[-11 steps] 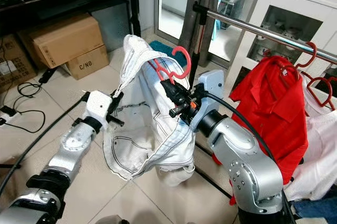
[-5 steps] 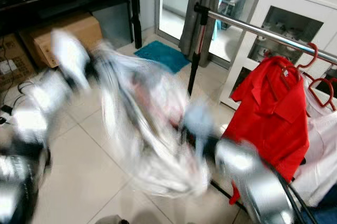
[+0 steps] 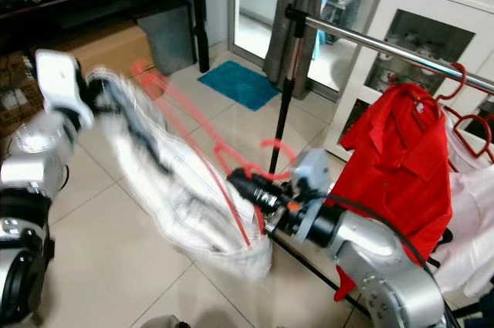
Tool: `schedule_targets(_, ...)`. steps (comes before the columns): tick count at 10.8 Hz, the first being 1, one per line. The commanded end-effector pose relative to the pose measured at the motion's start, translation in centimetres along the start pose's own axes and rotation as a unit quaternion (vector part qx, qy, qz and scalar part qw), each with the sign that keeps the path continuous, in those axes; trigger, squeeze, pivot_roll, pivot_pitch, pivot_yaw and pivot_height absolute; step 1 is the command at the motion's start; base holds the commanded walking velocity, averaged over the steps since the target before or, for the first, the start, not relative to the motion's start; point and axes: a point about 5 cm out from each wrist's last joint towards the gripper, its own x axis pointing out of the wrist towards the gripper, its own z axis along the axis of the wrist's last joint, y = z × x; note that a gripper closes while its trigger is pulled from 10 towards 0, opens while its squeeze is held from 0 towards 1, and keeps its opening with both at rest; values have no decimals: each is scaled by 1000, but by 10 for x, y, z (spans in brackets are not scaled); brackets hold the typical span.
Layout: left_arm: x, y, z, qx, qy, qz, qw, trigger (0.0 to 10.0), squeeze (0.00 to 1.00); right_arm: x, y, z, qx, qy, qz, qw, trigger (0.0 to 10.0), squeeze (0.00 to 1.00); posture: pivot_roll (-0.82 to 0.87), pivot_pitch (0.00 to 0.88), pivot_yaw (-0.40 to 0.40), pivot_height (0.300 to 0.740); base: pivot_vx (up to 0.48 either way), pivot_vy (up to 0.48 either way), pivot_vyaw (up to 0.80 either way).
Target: Hang hanger
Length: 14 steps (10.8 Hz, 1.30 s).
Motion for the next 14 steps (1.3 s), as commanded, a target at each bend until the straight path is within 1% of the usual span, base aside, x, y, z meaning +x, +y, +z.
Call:
schedule_targets(1, -1, -20, -12, -12, 11, -48, 999, 0, 0, 1, -10, 11, 11, -54, -44, 998, 0, 0, -45, 0, 32, 740, 0, 0, 0)
schedule_targets(2, -5, -40, -17, -24, 13, -112, 993, 0, 0, 3, -24, 14, 22, -85, -111, 990, 0, 0, -42, 0, 30, 740, 0, 0, 0)
schedule_targets(3, -18, -74, -21, -24, 14, -226, 974, 0, 0, 5, -51, 15, 50, -119, -247, 960, 0, 0, -45, 0, 34, 740, 0, 0, 0)
schedule_targets(4, -33, -84, -25, -3, 20, -267, 964, 0, 0, 7, -56, 9, 41, -109, -289, 950, 0, 0, -54, 0, 40, 740, 0, 0, 0)
schedule_targets(5, -41, -81, -26, -26, 10, -232, 972, 0, 0, 6, -55, -8, 24, -56, -331, 942, 2706, 0, -58, 0, 44, 740, 0, 0, 0)
schedule_targets(6, -51, -77, -30, -27, -2, -202, 979, 4824, 0, 3, -51, -28, -21, 15, -340, 940, 10000, 0, -48, 0, 37, 740, 0, 0, 0)
schedule_targets(7, -60, -72, -37, -20, -8, -179, 984, 10000, 0, -3, -54, -46, -19, 61, -362, 930, 10000, 0, -32, 0, 22, 740, 0, 0, -800)
schedule_targets(8, -67, -69, -45, -24, 3, -157, 987, 10000, 0, -9, -59, -55, -25, 80, -394, 915, 10000, 0, -26, 0, 17, 740, 0, 0, -800)
schedule_targets(9, -73, -64, -53, -15, 15, -89, 996, 10000, 0, -17, -63, -55, -49, 83, -419, 903, 10000, 0, -22, 0, 8, 740, 0, 0, -800)
schedule_targets(10, -81, -67, -52, -23, -1, -85, 996, 10000, 0, -21, -63, -53, -82, 80, -432, 895, 10000, 0, -23, 0, 4, 740, 0, 0, -800)
schedule_targets(11, -84, -66, -52, -38, -6, -60, 997, 10000, 0, -22, -62, -53, -103, 95, -420, 897, 10000, 0, -34, 0, 6, 740, 0, 0, -800)
schedule_targets(12, -86, -61, -53, -44, -16, -28, 999, 10000, 0, -20, -58, -51, -79, 76, -407, 907, 10000, 0, -35, 0, 12, 740, 0, 0, -800)
schedule_targets(13, -88, -60, -55, -43, -4, -24, 999, 10000, 0, -19, -55, -48, -60, 56, -403, 911, 10000, 0, -27, 0, 11, 740, 0, 0, -800)
schedule_targets(14, -92, -62, -55, -31, 0, -42, 999, 10000, 0, -23, -57, -51, -43, 51, -424, 903, 10000, 0, -15, 0, 9, 740, 0, 0, -800)
